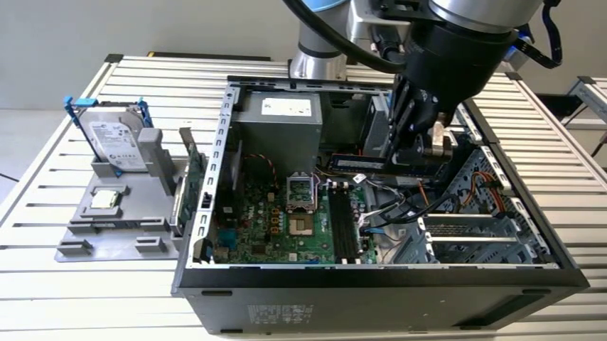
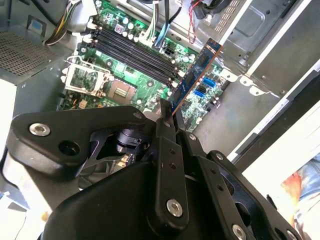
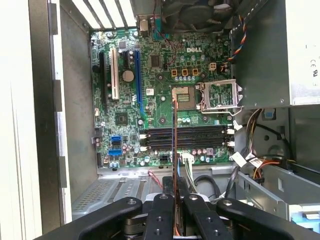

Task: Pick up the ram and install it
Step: 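Pick up the ram and move it above insertion slot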

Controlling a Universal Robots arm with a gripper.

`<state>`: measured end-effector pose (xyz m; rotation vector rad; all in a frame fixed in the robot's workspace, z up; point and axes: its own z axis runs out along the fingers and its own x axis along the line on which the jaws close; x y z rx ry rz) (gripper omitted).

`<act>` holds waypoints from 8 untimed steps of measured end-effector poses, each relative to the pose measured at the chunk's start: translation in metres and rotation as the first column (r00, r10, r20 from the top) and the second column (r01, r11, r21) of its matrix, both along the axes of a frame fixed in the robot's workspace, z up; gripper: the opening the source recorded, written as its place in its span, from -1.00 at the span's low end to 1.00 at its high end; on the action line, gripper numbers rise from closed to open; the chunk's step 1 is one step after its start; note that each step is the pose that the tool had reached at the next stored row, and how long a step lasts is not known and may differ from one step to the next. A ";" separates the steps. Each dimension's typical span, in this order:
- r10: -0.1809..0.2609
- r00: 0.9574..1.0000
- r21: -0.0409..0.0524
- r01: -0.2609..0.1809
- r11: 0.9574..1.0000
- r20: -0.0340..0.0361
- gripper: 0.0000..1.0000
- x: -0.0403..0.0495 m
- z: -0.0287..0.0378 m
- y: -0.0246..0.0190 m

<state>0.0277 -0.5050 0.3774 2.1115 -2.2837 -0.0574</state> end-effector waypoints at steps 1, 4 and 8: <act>-0.002 1.000 0.000 0.002 1.000 0.000 -1.00 0.0000 0.0000 0.0000; -0.014 1.000 0.000 0.014 1.000 0.000 -1.00 0.0000 0.0000 0.0000; -0.040 0.999 0.000 0.040 0.999 0.000 -1.00 0.0000 0.0000 0.0000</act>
